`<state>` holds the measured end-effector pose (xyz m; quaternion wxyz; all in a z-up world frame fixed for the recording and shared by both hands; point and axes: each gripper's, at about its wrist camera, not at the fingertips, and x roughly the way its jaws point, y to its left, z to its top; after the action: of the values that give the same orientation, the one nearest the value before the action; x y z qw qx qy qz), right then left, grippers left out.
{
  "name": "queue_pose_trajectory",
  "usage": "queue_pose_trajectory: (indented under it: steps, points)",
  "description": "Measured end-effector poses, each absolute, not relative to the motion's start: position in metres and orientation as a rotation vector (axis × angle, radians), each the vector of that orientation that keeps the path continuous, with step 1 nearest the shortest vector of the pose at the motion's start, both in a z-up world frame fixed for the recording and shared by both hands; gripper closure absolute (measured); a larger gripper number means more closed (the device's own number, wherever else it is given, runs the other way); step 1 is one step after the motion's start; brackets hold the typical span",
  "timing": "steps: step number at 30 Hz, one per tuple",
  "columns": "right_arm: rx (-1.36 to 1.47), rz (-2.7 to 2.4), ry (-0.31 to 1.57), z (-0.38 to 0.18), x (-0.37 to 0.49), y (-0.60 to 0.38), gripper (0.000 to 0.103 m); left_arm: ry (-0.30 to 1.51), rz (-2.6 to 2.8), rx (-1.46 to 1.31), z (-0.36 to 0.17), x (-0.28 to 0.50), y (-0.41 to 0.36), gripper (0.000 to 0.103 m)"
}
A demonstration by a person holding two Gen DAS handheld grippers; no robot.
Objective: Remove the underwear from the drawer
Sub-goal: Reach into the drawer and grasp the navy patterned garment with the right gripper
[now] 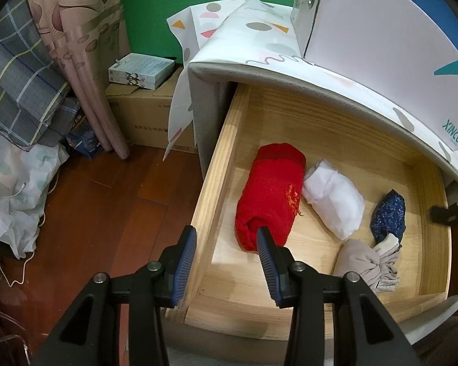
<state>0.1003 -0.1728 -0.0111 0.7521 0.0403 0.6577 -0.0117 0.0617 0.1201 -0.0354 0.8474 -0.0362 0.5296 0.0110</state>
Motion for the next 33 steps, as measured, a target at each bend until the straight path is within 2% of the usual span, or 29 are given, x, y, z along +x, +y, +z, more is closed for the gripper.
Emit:
queue_pose_trajectory:
  steps: [9,22,33]
  points:
    - [0.052,-0.080,1.458,-0.067,0.117,-0.161,0.027,1.115,0.016,-0.087,-0.035,0.061,0.122,0.061]
    - [-0.053,-0.050,1.545,-0.105,0.138,-0.150,0.027,1.115,0.016,-0.085,-0.035,0.061,0.122,0.061]
    - [-0.059,-0.002,1.542,-0.110,0.147,-0.144,0.024,1.117,0.021,-0.072,-0.036,0.062,0.119,0.061]
